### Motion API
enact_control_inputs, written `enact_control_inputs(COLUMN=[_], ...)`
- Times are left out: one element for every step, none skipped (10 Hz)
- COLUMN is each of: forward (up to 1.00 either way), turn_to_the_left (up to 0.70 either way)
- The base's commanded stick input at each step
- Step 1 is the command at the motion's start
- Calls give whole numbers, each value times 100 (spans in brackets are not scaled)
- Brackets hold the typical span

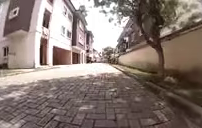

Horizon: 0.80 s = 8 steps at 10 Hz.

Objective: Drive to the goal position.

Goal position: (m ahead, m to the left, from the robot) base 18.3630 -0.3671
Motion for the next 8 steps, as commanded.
enact_control_inputs(forward=[50, 50, 50, 50, 50, 50, 50, 50], turn_to_the_left=[0, 0, 0, 0, 0, 0, 0, 0])
